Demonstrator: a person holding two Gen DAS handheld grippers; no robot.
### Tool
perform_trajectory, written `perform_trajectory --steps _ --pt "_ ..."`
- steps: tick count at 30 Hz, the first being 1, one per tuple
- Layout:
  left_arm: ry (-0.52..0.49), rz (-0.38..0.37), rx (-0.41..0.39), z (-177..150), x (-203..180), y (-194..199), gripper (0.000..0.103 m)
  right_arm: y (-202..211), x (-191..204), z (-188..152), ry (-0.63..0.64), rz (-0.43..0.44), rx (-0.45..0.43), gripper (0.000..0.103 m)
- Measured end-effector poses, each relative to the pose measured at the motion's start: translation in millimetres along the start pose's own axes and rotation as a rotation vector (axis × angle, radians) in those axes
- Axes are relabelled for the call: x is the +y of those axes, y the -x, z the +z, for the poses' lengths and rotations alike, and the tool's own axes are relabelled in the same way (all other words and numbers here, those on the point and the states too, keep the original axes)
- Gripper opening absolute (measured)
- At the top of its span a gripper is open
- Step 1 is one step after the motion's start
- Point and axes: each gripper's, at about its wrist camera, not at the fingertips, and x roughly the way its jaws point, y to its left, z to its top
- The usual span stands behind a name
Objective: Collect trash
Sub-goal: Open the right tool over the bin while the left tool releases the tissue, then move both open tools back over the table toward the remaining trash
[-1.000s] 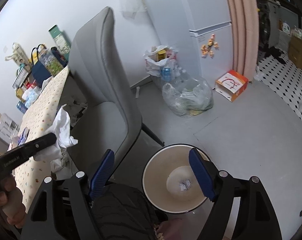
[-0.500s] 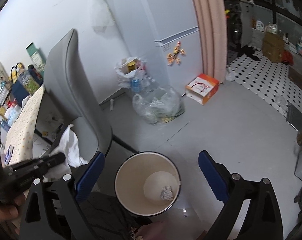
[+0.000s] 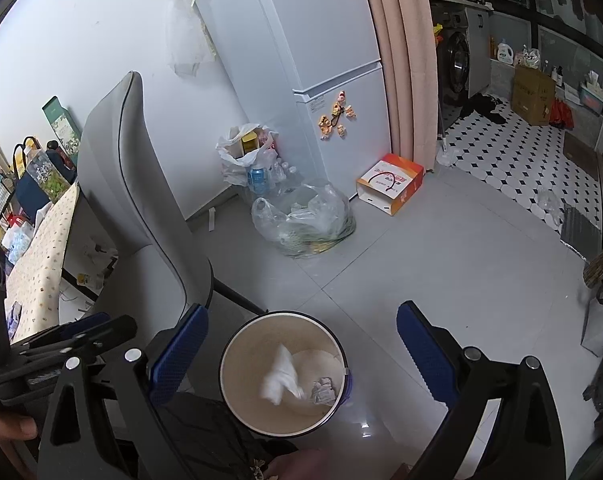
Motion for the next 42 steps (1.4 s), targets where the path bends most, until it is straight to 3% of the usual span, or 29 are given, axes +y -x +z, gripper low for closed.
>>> perform_trajectory --steps 9,20,28,32,42 --pt "0.046 0.036 -0.088 -0.1 19.5 40.3 0.091 3.9 25.2 4.4 0.042 0.024 -0.01 0.094" --pt "0.165 0.124 -0.246 -17.1 68.7 127.0 0.095 17.8 108.8 2.4 0.169 0.119 -0.052 0.095" --pt "0.233 0.248 -0.373 -39.1 107.5 188.6 0.097 36.2 168.6 -7.3 0.262 0.126 -0.079 0.095" --pt "0.287 0.333 -0.429 -52.3 125.4 214.7 0.097 45.7 186.7 -12.0 0.284 0.199 -0.092 0.095" --pt "0.322 0.442 -0.519 -90.7 144.6 253.3 0.097 69.5 234.7 -34.8 0.377 0.306 -0.126 0.095"
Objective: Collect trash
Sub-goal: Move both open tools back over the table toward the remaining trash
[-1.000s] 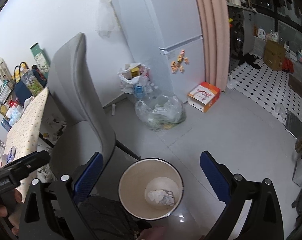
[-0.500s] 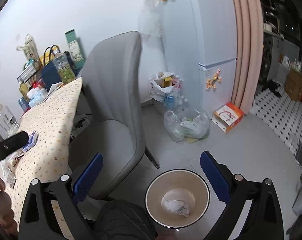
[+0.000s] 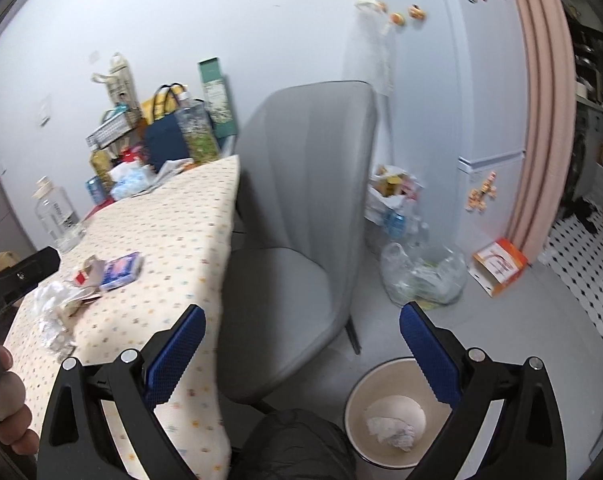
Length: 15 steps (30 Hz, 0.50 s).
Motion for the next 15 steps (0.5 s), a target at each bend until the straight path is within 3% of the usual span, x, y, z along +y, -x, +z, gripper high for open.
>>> perform_trajectory --steps 7,15 --pt "-0.001 -0.019 -0.001 -18.2 34.6 15.6 0.097 -2.0 30.6 -5.6 0.047 0.081 -0.002 0.095" --pt "0.069 0.05 0.041 -32.6 88.2 20.7 0.097 -6.5 57.1 -10.3 0.092 0.159 0.011 0.095"
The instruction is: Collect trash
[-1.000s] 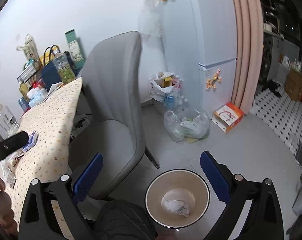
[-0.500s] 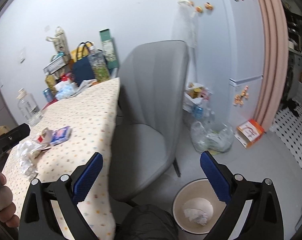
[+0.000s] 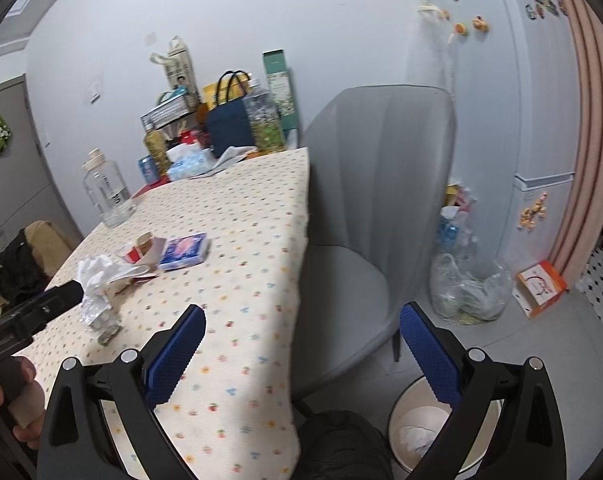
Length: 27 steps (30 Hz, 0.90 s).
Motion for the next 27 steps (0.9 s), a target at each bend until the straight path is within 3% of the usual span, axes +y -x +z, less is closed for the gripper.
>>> perform_trajectory --steps 7,14,21,25,27 --pt "0.108 0.011 -0.003 1.7 49.7 2.5 0.096 -12.1 26.4 -2.5 0.033 0.069 0.034 0.095" --pt "0.193 -0.029 0.024 9.5 83.6 -6.1 0.067 -22.3 43.2 -1.3 0.044 0.108 0.056 0.095" --pt "0.273 -0.046 0.072 10.8 101.3 -29.2 0.052 -28.9 52.1 -3.0 0.054 0.131 0.075 0.095" --pt "0.274 -0.034 0.062 14.6 101.1 -33.0 0.049 -32.2 51.8 -4.3 0.046 0.14 0.089 0.095" --pt "0.274 -0.027 0.07 16.4 101.0 -37.7 0.037 -32.9 52.0 -4.2 0.044 0.142 0.093 0.095"
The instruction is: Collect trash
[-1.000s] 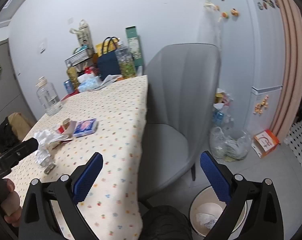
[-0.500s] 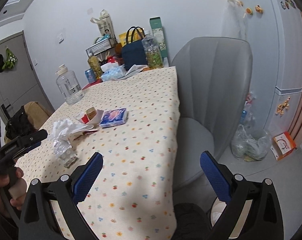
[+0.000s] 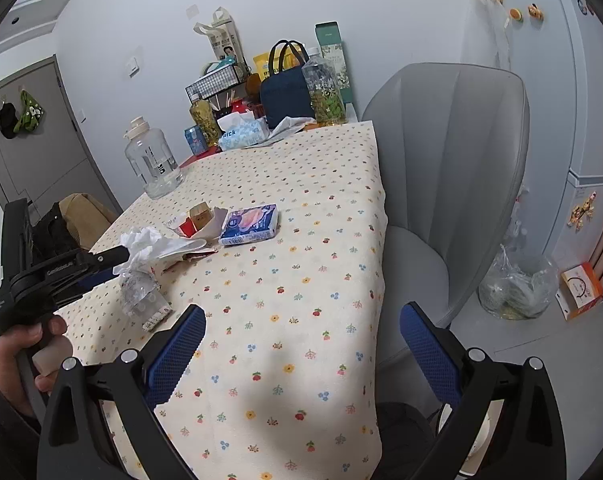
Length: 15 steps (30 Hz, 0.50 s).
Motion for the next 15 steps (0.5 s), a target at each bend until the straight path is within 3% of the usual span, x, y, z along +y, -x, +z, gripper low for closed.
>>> perform_trajectory --steps 2,3,5,15 --pt "0.012 -0.004 0.01 1.6 1.6 -2.8 0.01 0.6 0.1 0.4 0.0 0.002 -0.001 0.095" --pt "0.016 0.0 0.007 2.1 2.2 -2.2 0.005 0.9 0.3 0.7 0.001 0.003 -0.002 0.095" --pt "0.008 0.033 -0.022 2.6 1.8 4.4 0.004 0.8 1.1 1.9 0.005 0.005 -0.002 0.095" --pt "0.014 0.014 -0.123 8.5 20.0 54.0 0.004 -11.6 31.2 9.1 0.051 0.073 0.032 0.095"
